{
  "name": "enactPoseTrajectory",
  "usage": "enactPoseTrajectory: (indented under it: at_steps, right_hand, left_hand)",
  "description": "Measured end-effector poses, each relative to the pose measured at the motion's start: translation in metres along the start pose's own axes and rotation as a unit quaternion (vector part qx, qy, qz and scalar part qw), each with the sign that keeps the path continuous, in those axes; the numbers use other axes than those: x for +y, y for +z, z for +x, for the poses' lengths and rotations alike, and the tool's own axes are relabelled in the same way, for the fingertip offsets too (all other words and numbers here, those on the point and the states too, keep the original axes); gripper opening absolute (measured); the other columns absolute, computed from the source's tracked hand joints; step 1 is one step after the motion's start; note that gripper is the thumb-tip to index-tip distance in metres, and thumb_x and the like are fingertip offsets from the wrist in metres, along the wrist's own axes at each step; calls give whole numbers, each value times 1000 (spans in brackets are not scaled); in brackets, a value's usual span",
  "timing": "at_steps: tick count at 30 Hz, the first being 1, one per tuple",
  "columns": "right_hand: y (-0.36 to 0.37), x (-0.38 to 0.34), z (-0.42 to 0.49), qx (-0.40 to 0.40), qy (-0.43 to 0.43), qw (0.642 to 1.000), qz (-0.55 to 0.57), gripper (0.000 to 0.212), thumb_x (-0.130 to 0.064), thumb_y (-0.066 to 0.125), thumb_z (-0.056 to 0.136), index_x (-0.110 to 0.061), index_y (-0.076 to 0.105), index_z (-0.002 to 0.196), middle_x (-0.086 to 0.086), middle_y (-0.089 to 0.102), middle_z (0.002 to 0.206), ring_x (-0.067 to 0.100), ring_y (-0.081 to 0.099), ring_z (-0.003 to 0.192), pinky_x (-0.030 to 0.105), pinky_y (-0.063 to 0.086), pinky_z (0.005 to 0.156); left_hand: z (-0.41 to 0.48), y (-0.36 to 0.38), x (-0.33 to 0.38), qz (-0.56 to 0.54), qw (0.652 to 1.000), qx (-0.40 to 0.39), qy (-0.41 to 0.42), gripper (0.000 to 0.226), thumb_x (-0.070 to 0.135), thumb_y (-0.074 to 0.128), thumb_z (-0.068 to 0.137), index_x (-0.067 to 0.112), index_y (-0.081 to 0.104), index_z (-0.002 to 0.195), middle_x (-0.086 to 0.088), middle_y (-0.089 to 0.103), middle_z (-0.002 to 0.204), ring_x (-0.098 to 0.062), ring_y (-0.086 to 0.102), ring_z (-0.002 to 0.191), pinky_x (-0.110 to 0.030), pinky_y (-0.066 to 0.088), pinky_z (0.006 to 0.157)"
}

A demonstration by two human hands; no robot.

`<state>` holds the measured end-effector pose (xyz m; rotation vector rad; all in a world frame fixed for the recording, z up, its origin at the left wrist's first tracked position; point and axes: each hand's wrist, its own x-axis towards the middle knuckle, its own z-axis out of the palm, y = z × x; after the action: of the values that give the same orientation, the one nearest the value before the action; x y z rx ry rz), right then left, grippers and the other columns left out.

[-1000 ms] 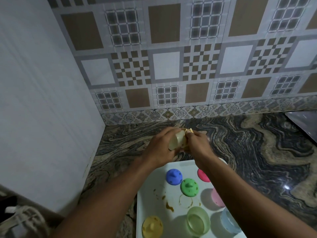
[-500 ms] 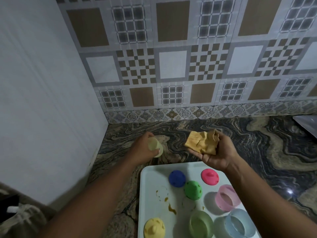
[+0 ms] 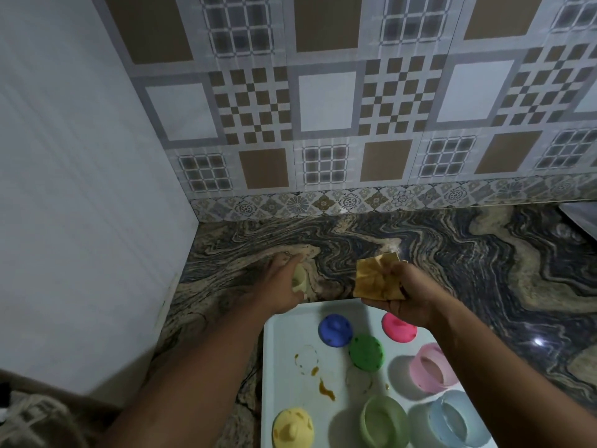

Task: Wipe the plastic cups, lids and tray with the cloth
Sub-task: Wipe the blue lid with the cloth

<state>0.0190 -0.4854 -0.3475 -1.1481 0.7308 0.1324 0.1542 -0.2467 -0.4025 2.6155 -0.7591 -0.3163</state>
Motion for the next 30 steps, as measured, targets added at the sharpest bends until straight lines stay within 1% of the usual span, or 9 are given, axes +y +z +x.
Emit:
enactPoseTrajectory:
  at_steps: [3, 8, 14, 17, 20, 22, 24, 27, 30]
  right_hand:
    - [-4, 1, 2, 20, -7, 1000, -12, 42, -15, 35, 99, -6, 64, 128, 24, 67, 125, 43, 62, 119, 45, 53, 92]
    - [-11, 8, -4, 46, -16, 998, -46, 39, -18, 40, 96, -9, 67, 124, 23, 71, 119, 41, 68, 110, 48, 54, 93]
    - [-24, 16, -22, 44, -37, 995, -81, 34, -26, 46, 102, -7, 72, 112, 21, 75, 109, 41, 69, 106, 54, 51, 99]
    - [-26, 19, -25, 47, -45, 993, -102, 33, -24, 46, 104, -4, 71, 113, 20, 75, 107, 39, 71, 102, 54, 54, 95]
    - [-20, 26, -23, 39, -72, 980, -181, 27, -20, 50, 102, -5, 70, 114, 17, 75, 104, 34, 72, 93, 47, 60, 86]
    - [-11, 32, -20, 40, -127, 956, -263, 20, -16, 57, 96, -6, 73, 102, 9, 75, 89, 28, 70, 81, 43, 58, 77]
    - [0, 36, -19, 45, -230, 904, -358, 15, -9, 59, 89, -10, 73, 91, 3, 72, 79, 23, 65, 78, 40, 54, 74]
    - [18, 43, -26, 33, -381, 806, -451, 41, -9, 45, 77, -16, 72, 107, 4, 73, 103, 26, 65, 96, 35, 51, 81]
    - [23, 51, -27, 41, -454, 752, -476, 61, -24, 37, 76, -10, 66, 128, 11, 65, 131, 30, 63, 115, 36, 51, 98]
  left_hand:
    - [-10, -14, 19, 55, 994, 46, 82, 70, 40, 73, 79, 34, 47, 143, 1, 40, 145, -25, 37, 135, -43, 40, 108]
    - [-30, -9, 61, 85, 977, -75, 182, 42, 42, 73, 83, 31, 64, 123, 3, 59, 120, -20, 47, 121, -41, 46, 98]
    - [-37, 13, 74, 168, 959, -101, 206, 34, 30, 68, 88, 27, 70, 122, -6, 65, 114, -30, 60, 106, -35, 48, 76]
    - [-39, 16, 72, 166, 960, -95, 204, 31, 29, 67, 90, 26, 71, 120, -5, 67, 112, -28, 62, 103, -30, 39, 69]
    - [-37, 19, 70, 142, 966, -76, 201, 18, 28, 64, 91, 22, 74, 106, -7, 68, 105, -30, 64, 96, -34, 45, 68]
    - [-35, 17, 69, 111, 972, -52, 202, 16, 24, 62, 91, 17, 72, 101, -8, 67, 103, -30, 62, 96, -38, 51, 74]
    - [-32, 11, 70, 79, 973, -14, 218, 16, 20, 61, 90, 13, 70, 103, -7, 66, 103, -28, 58, 99, -41, 50, 79]
    - [-26, 1, 72, 36, 967, 73, 242, 16, 17, 58, 91, 13, 68, 102, -5, 62, 98, -25, 54, 96, -42, 49, 81]
    - [-22, -8, 71, 27, 956, 138, 256, 21, 26, 48, 94, 14, 65, 99, -4, 61, 96, -24, 55, 94, -41, 49, 81]
